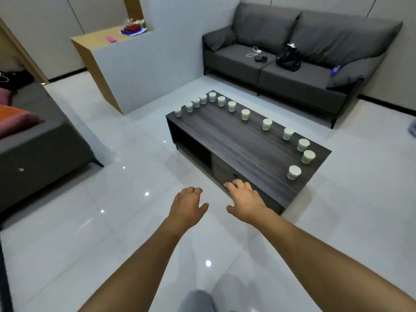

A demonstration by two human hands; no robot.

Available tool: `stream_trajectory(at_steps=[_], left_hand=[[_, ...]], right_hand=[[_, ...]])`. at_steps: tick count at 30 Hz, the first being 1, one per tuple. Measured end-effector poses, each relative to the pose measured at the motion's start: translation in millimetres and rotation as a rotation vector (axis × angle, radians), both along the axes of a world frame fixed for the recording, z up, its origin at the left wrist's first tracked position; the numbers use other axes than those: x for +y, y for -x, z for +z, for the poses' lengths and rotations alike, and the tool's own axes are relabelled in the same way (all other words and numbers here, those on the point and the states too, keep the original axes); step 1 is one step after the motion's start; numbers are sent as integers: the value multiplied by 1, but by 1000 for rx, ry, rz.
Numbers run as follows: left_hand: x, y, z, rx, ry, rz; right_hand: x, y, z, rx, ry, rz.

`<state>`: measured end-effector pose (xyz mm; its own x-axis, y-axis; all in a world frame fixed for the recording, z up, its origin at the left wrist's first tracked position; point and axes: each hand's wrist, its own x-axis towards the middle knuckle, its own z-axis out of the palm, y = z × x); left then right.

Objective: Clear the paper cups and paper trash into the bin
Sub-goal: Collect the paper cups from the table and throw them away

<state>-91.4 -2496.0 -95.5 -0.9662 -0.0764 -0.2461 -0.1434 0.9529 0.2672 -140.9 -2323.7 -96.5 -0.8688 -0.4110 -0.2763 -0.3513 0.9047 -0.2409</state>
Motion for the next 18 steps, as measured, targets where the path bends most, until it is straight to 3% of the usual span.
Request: stream_trajectory(at_steps=[18], left_hand=[[-221, 349, -6, -41, 4, 64]], right_hand=[[-208, 352, -10, -76, 17, 41]])
